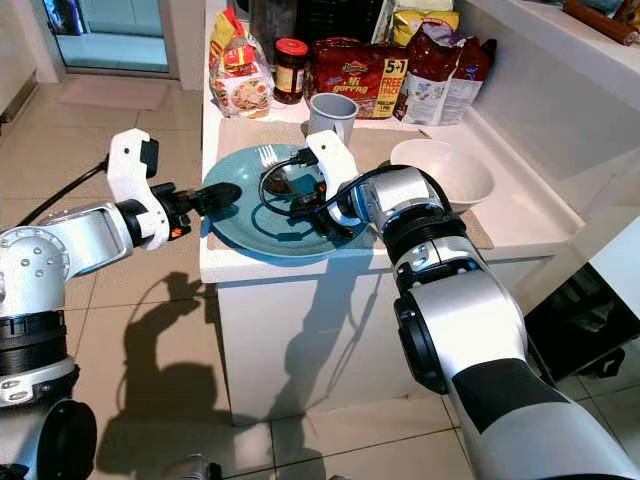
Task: Setting the table
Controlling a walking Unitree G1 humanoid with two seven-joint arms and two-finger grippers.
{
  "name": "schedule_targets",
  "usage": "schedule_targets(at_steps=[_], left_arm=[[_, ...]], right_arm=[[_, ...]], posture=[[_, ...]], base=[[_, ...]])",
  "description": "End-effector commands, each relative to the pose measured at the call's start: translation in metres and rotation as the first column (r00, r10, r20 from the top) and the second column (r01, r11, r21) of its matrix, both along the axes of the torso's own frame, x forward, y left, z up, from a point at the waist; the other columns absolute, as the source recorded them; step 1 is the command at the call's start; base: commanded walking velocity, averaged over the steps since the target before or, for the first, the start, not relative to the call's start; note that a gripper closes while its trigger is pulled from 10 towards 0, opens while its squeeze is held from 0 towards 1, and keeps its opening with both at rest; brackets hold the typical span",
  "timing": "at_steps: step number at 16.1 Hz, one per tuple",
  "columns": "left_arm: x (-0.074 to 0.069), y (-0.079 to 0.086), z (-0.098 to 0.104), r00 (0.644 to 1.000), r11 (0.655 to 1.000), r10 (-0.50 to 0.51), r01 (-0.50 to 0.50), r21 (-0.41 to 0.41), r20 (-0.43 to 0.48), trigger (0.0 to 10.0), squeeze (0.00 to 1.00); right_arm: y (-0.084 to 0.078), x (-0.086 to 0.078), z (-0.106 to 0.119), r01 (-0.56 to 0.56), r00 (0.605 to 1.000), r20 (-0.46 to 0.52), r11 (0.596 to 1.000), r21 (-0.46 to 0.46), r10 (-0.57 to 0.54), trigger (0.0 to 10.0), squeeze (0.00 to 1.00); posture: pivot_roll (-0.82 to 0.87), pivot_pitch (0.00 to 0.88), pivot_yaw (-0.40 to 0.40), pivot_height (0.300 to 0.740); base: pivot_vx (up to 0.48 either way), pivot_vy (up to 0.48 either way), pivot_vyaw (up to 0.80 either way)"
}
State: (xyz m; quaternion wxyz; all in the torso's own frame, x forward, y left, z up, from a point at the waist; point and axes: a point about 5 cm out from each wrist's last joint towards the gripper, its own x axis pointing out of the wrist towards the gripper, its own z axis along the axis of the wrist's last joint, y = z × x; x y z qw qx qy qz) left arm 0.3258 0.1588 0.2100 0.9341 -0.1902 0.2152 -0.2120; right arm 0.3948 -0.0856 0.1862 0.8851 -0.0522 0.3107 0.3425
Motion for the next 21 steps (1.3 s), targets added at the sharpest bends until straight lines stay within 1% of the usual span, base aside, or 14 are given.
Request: schedule_targets(at_steps=[1,6,9,10,11,12,14,16,18,21], left_arm=[[0.001,-0.006,0.002,1.000,0.999,-0.029,0.029,-0.014,-0.005,10.0,0.00],[0.000,-0.010,0.001,0.999,0.998,-0.045,0.045,-0.032,-0.016,10.0,0.00],[-0.001,-0.011,0.000,0.999,0.998,-0.047,0.046,-0.038,-0.020,10.0,0.00],[-0.001,-0.011,-0.001,0.999,0.998,-0.045,0.044,-0.042,-0.020,3.7,0.00],[-0.001,-0.011,-0.001,0.999,0.998,-0.036,0.035,-0.049,-0.020,0.0,0.00],[0.000,-0.010,-0.001,0.999,0.998,-0.026,0.025,-0.060,-0.020,0.0,0.00],[0.000,-0.010,-0.001,0.999,0.998,-0.025,0.024,-0.065,-0.020,0.0,0.00],[0.000,-0.010,-0.001,1.000,0.997,-0.023,0.022,-0.071,-0.020,0.0,0.00],[0.000,-0.011,0.000,1.000,0.996,-0.022,0.021,-0.084,-0.017,0.0,0.00],[-0.001,-0.011,0.003,1.000,0.994,-0.026,0.025,-0.105,-0.010,0.0,0.00]], right_arm=[[-0.004,-0.003,-0.009,0.020,0.998,-0.053,1.000,-0.017,-0.021,0.0,0.00],[-0.005,-0.001,-0.008,0.068,0.996,-0.052,0.997,0.026,-0.067,0.0,0.00],[-0.009,0.001,-0.003,0.113,0.993,-0.050,0.990,0.082,-0.109,0.0,0.00],[-0.011,0.003,0.000,0.132,0.991,-0.041,0.986,0.105,-0.129,0.0,0.00],[-0.013,0.005,0.006,0.148,0.989,-0.028,0.980,0.135,-0.146,0.0,0.00],[-0.015,0.007,0.013,0.162,0.987,-0.020,0.972,0.171,-0.161,0.0,0.00],[-0.016,0.007,0.015,0.158,0.987,-0.028,0.971,0.180,-0.155,0.0,0.00],[-0.017,0.006,0.014,0.157,0.988,-0.035,0.972,0.177,-0.154,0.0,0.00],[-0.019,0.004,0.008,0.162,0.986,-0.049,0.973,0.163,-0.156,0.0,0.00],[-0.017,0.005,0.012,0.155,0.988,-0.052,0.969,0.192,-0.148,0.0,0.00]], posture=[[0.03,0.015,-0.094,0.740],[0.03,0.014,-0.096,0.740],[0.03,0.010,-0.097,0.740],[0.03,0.004,-0.100,0.740],[0.03,0.004,-0.100,0.740],[0.03,0.000,-0.100,0.740],[0.03,0.000,-0.099,0.740],[0.03,0.000,-0.099,0.740],[0.03,0.000,-0.099,0.740],[0.03,0.000,-0.101,0.740]], base=[[0.000,0.000,0.00],[0.000,0.000,0.00],[0.000,0.000,0.00],[0.000,0.000,0.00],[0.000,0.000,0.00],[0.000,0.000,0.00],[0.000,0.000,0.00],[0.000,0.000,0.00],[0.000,0.000,0.00],[0.000,0.000,0.00]])
